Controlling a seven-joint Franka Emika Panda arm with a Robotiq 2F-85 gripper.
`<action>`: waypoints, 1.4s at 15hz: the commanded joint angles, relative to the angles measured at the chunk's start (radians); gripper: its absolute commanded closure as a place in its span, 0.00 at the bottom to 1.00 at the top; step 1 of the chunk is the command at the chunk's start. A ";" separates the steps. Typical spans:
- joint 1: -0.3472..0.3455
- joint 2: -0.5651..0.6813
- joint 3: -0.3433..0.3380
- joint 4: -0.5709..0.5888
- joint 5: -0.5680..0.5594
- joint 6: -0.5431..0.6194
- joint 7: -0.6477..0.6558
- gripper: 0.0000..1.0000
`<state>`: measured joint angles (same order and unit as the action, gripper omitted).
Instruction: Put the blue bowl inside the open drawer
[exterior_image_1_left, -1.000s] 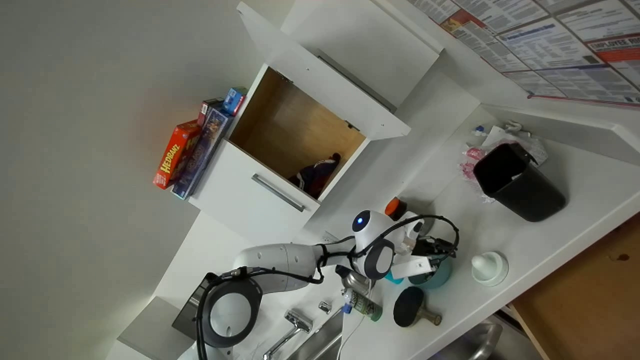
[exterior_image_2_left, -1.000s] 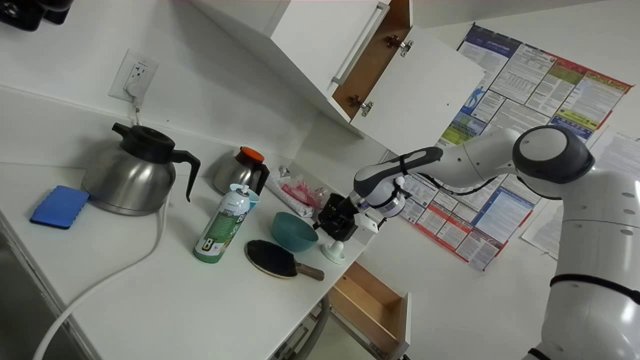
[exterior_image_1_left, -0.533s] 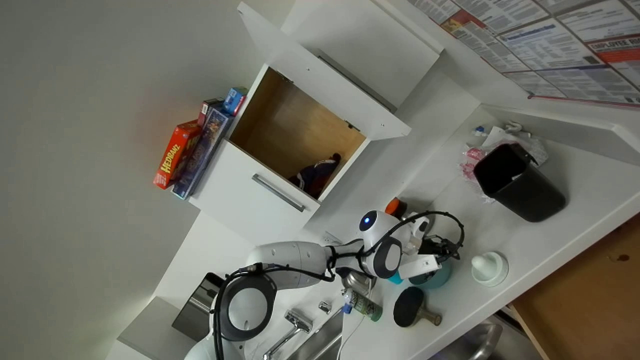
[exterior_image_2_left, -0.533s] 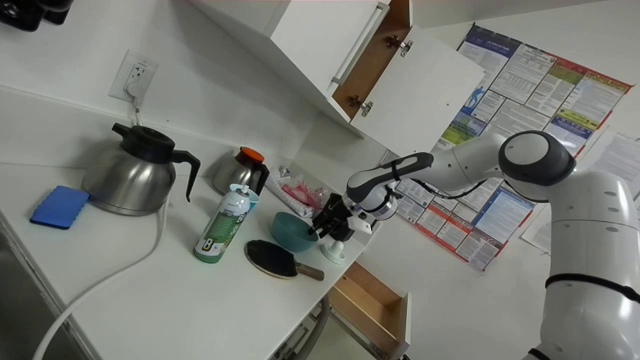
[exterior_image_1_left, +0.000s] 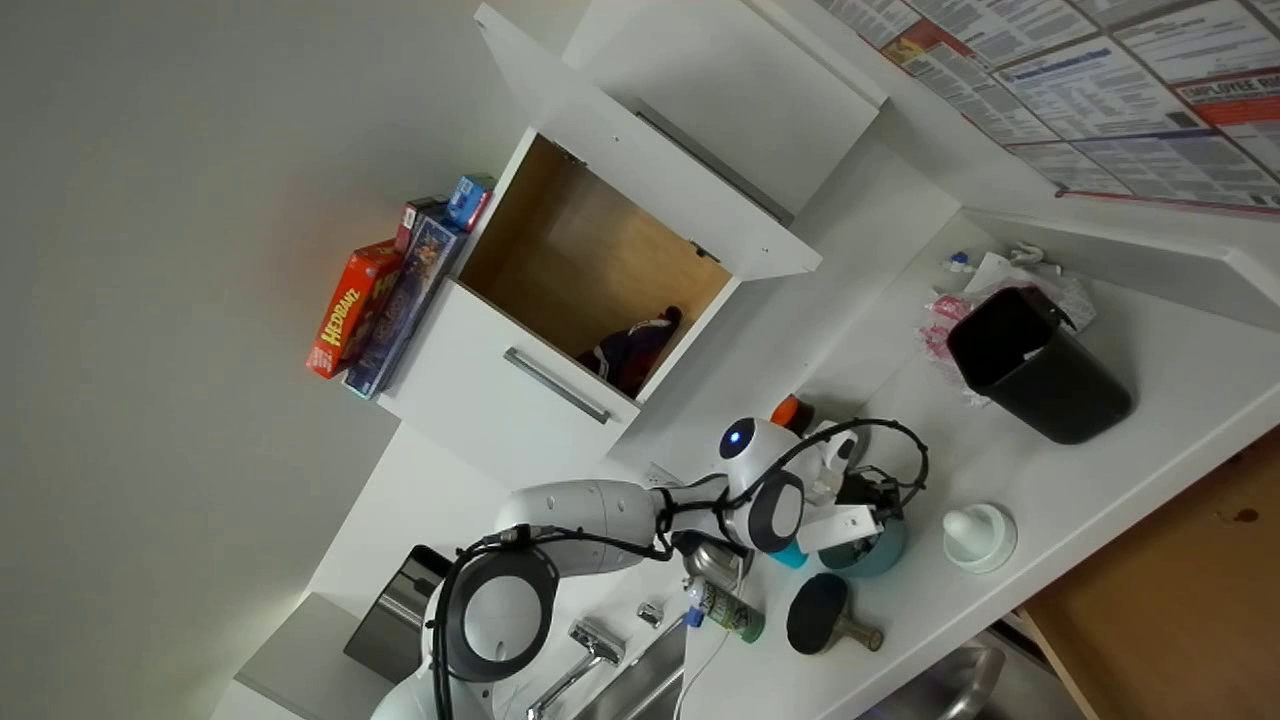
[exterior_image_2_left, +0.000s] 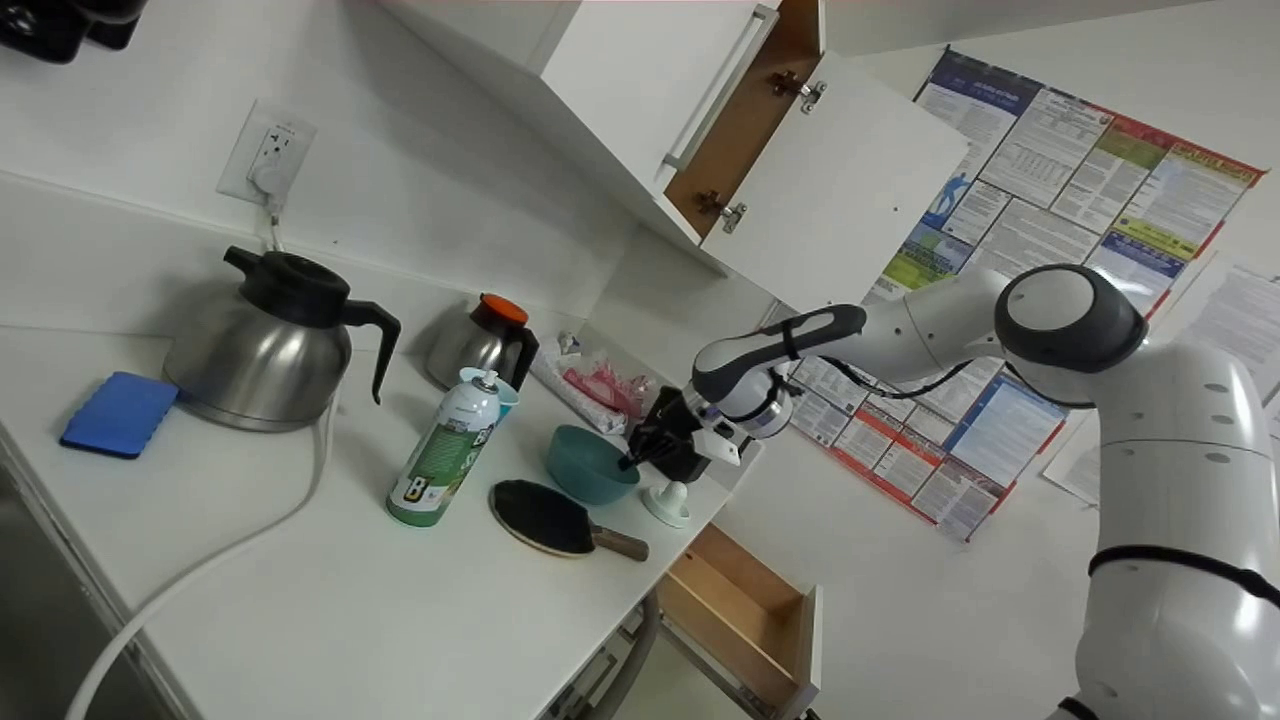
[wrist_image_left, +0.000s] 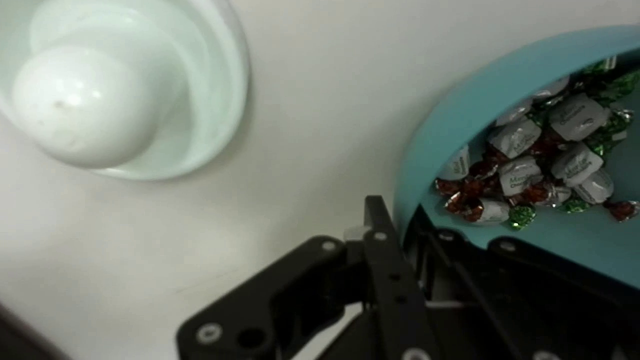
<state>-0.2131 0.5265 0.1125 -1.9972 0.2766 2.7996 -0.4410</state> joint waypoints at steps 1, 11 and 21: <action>-0.023 0.008 0.026 0.021 -0.025 -0.012 0.023 1.00; -0.186 -0.165 0.150 -0.031 0.162 -0.199 -0.161 0.99; -0.183 -0.389 -0.090 -0.182 0.214 -0.300 -0.273 0.99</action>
<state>-0.3883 0.2340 0.0862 -2.1038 0.4545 2.5335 -0.6460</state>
